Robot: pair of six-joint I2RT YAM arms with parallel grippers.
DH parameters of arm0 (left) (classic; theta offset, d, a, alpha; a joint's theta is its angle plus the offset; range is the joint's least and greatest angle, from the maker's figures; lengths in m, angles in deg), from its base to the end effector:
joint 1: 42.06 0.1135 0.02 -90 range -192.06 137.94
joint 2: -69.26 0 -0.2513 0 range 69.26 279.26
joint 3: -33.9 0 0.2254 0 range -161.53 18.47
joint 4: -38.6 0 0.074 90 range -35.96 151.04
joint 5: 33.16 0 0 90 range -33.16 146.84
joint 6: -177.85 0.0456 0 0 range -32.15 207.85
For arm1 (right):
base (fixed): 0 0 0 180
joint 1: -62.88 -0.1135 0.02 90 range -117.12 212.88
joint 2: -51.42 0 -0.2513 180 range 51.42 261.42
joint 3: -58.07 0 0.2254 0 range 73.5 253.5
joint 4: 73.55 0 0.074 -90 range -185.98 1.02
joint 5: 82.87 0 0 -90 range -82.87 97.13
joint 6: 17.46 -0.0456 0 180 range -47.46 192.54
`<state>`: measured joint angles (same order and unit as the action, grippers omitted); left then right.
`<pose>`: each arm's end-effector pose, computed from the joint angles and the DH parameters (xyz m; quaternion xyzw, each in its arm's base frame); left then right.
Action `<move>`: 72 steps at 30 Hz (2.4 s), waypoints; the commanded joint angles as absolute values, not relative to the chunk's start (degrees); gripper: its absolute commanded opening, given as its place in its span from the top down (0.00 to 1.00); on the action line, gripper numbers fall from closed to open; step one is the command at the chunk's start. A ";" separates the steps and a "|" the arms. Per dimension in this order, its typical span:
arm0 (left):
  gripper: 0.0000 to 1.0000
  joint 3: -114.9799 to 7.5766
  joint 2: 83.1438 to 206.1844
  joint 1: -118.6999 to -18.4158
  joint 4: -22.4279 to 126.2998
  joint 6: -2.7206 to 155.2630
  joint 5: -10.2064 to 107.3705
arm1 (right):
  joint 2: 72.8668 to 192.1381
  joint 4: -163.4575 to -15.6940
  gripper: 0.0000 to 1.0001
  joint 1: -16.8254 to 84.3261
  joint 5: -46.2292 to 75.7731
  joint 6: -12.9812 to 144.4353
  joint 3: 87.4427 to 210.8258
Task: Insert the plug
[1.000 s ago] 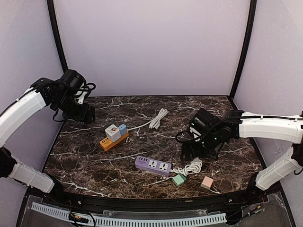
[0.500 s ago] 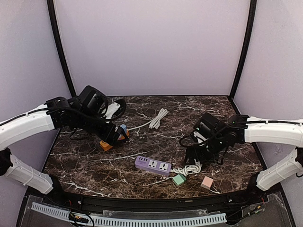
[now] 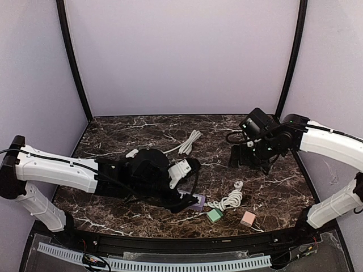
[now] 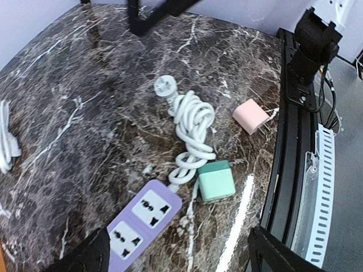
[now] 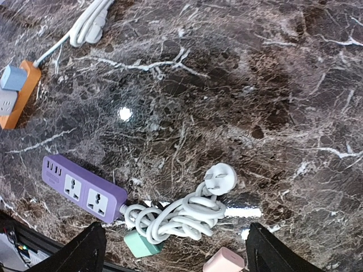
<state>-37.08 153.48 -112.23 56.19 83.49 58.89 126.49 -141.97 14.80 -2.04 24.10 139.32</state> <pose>0.1090 -0.2974 0.2506 0.4649 0.7348 -0.2865 0.4023 0.1623 0.1698 0.2753 0.0222 0.9676 0.1268 0.2171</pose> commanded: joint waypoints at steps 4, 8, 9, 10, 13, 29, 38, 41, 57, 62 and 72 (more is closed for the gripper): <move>0.16 -37.24 163.94 -116.05 42.69 89.48 60.85 | 121.95 -145.31 0.15 16.72 -5.50 20.68 140.72; 0.17 -38.63 168.22 -117.23 41.48 89.29 61.85 | 119.16 -145.52 0.15 16.73 -4.57 18.96 138.23; 0.17 -38.94 168.75 -117.56 41.30 89.04 62.14 | 118.40 -145.65 0.15 16.76 -4.56 18.44 137.55; 0.18 -39.21 169.76 -117.69 41.06 88.84 62.22 | 117.67 -145.88 0.15 16.75 -4.68 18.03 136.92; 0.20 -39.86 171.45 -118.17 40.95 88.16 62.56 | 115.54 -146.64 0.15 16.77 -4.90 16.89 135.50; 0.31 -43.08 180.22 -122.41 39.16 83.03 66.90 | 115.15 -148.21 0.16 16.78 -3.98 16.54 134.05; 0.38 -45.59 184.54 -123.71 38.66 80.69 72.65 | 116.55 -148.04 0.17 16.82 -3.07 18.15 134.26; 0.39 -45.64 185.09 -123.71 38.80 80.82 74.74 | 116.42 -148.03 0.17 16.82 -2.96 18.42 134.44; 0.48 -49.84 190.01 -123.71 37.68 79.84 79.54 | 116.71 -148.15 0.17 16.82 -2.07 19.87 133.40; 0.67 -50.50 189.62 -123.71 38.83 81.97 78.88 | 117.15 -148.07 0.16 16.82 -2.62 20.23 133.97; 0.90 -46.20 183.03 -123.71 40.33 84.80 75.69 | 117.35 -147.39 0.16 16.82 -4.30 20.55 133.84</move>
<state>-48.49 188.80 -123.40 37.72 82.64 77.42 117.42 -147.72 16.44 -2.87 20.01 133.86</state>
